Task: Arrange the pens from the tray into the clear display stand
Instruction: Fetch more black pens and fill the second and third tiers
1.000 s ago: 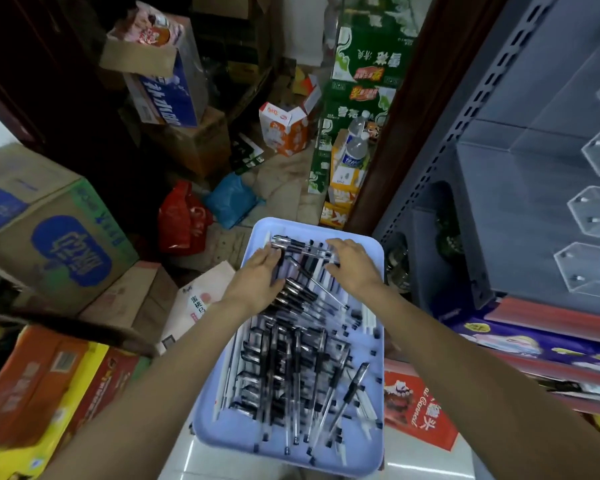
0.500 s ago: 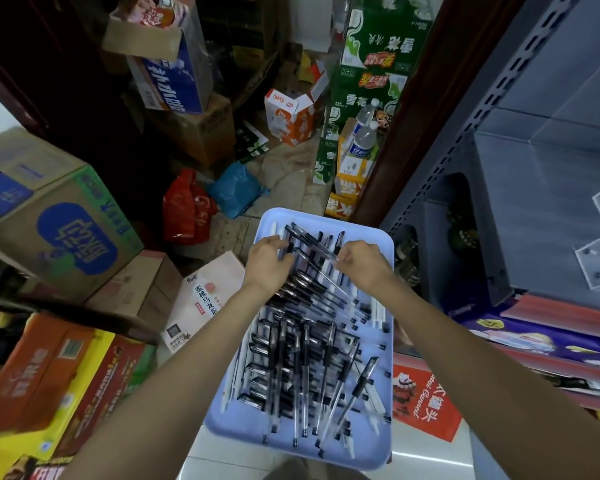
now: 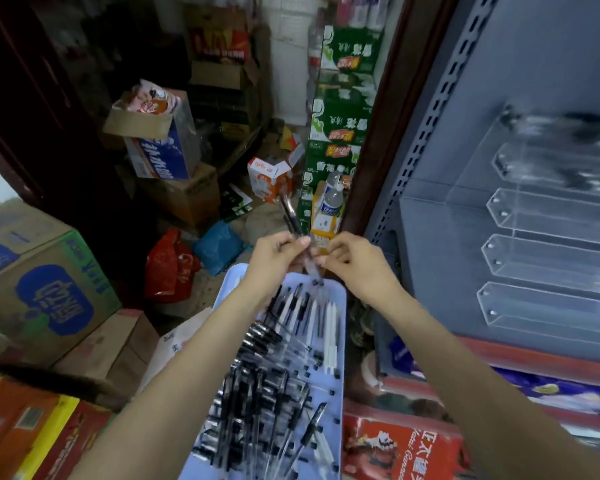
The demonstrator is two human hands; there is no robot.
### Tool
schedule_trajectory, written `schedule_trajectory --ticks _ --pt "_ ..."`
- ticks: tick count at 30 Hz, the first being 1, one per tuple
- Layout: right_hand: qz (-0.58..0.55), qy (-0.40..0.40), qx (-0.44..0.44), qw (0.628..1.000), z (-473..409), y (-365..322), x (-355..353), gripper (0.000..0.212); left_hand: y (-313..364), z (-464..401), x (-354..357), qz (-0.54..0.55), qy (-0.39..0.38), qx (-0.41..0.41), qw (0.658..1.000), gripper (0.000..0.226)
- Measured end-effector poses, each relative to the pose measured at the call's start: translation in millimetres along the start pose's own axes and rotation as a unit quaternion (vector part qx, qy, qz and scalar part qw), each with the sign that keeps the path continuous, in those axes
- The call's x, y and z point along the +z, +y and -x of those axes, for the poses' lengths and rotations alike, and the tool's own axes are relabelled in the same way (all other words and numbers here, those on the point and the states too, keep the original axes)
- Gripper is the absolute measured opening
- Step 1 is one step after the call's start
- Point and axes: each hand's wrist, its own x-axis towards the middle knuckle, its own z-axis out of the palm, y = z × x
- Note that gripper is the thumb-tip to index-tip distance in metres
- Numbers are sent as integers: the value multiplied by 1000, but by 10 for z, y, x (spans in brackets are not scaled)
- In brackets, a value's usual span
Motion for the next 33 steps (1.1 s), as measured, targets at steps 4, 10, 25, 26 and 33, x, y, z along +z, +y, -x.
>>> schedule_trajectory --ticks 4,10,25,26,33 --pt "-53 130 -75 987 68 -17 -760 34 354 -46 331 -131 -71 64 987 23" --pt "-204 171 -109 958 135 392 -1695 14 835 -105 1260 -304 -122 184 927 20" --pt "-317 345 -44 883 179 1688 -3227 15 1108 -485 2568 -256 18 206 944 20" --pt "-289 342 -29 894 147 1740 -3244 16 1111 -487 2606 -250 24 203 946 22" --pt "-47 278 -29 959 -8 1825 -3238 8 1176 -472 2692 -295 46 226 927 23"
